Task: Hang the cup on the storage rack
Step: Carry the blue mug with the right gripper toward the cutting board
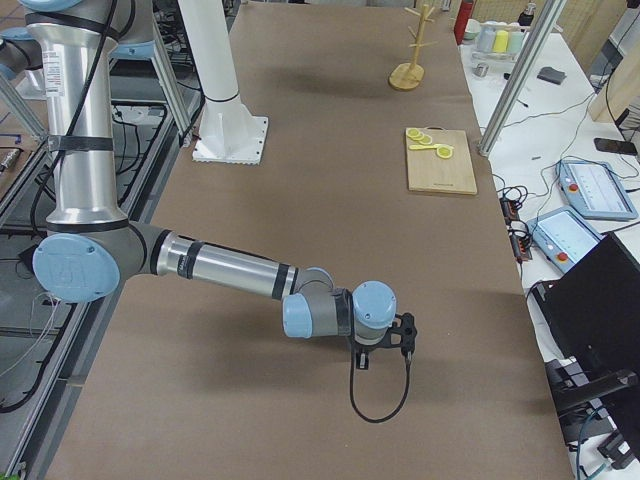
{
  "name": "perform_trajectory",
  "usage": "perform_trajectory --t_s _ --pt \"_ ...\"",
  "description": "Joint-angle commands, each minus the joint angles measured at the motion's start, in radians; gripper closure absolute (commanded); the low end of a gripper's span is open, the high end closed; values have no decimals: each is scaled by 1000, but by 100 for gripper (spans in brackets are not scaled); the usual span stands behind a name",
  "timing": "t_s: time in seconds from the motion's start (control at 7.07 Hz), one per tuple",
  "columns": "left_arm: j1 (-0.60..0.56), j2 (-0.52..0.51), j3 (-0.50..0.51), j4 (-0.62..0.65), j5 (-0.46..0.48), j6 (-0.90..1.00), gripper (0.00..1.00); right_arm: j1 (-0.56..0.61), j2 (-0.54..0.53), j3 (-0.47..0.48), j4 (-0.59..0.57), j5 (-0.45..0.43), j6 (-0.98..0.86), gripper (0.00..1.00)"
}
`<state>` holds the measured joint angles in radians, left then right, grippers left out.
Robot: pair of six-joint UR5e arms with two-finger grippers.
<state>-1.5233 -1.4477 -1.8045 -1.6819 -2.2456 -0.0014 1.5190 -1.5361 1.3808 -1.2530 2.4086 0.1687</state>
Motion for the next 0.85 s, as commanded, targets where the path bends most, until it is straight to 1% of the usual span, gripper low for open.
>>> perform_trajectory --t_s 0.0,0.14,0.28,0.42,0.57,0.71 --pt "0 0 1 -1 0 0 2 -19 156 43 -9 1 97 100" --pt "0 -3 1 -1 0 -2 2 -73 210 50 1 0 168 100" --pt "0 -6 1 -1 -29 -2 2 -136 294 55 1 -2 228 100" --pt "0 -7 -1 1 -58 -2 2 -231 371 81 0 -15 282 100" --pt "0 -7 -1 1 -60 -2 2 -332 452 81 -8 -35 361 100" --pt "0 -7 -1 1 -68 -2 2 -444 512 80 -3 -80 435 100"
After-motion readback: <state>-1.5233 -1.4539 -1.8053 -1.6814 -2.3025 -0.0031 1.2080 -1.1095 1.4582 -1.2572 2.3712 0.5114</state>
